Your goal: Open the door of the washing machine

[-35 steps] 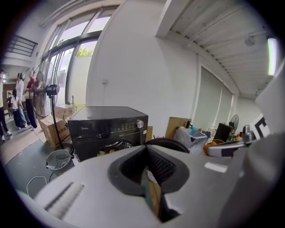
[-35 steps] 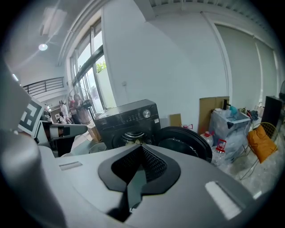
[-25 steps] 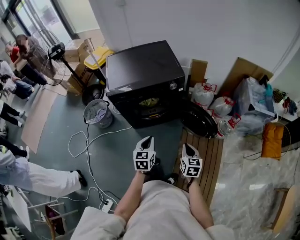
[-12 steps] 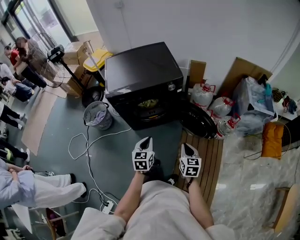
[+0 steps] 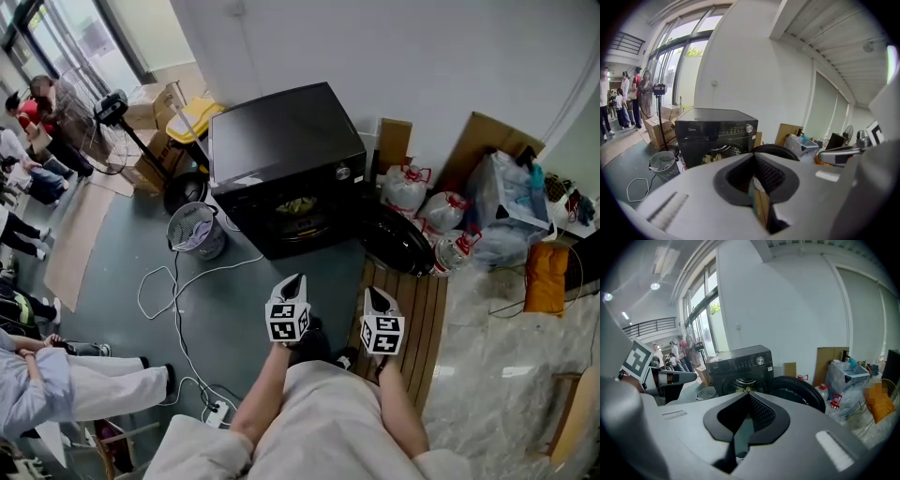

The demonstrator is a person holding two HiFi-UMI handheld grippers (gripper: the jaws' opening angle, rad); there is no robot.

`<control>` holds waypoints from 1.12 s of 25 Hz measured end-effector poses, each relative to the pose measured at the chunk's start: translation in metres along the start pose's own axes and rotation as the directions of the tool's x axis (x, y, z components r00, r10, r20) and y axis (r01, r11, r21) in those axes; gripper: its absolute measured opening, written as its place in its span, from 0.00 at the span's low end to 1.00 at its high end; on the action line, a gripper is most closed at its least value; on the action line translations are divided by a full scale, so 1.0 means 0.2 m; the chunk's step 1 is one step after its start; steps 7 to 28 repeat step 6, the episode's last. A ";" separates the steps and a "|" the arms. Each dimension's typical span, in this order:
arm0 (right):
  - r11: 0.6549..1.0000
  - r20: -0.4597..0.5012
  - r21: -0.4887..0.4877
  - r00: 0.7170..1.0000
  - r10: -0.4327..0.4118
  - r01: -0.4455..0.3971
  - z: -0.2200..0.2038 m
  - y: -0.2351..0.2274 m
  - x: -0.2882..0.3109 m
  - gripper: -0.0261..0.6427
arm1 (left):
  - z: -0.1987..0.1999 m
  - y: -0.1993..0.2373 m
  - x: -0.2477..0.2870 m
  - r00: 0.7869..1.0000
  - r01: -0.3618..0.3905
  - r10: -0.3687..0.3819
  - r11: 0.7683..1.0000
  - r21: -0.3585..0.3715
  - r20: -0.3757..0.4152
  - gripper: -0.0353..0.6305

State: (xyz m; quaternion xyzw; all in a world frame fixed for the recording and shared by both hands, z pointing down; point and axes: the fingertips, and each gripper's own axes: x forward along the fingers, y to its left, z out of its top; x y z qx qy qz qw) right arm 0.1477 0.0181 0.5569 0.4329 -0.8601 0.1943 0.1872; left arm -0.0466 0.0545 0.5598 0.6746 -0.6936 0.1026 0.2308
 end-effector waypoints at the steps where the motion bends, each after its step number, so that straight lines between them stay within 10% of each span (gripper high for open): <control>1: 1.000 0.000 -0.001 1.000 -0.001 0.001 0.00 0.00 0.00 0.04 | 0.00 0.00 0.00 1.000 0.000 0.000 1.000 -0.001 0.001 0.14; 28: 1.000 -0.003 -0.007 1.000 0.001 -0.001 0.00 0.01 0.00 0.04 | 0.00 0.01 0.00 1.000 -0.003 0.003 1.000 -0.001 0.000 0.14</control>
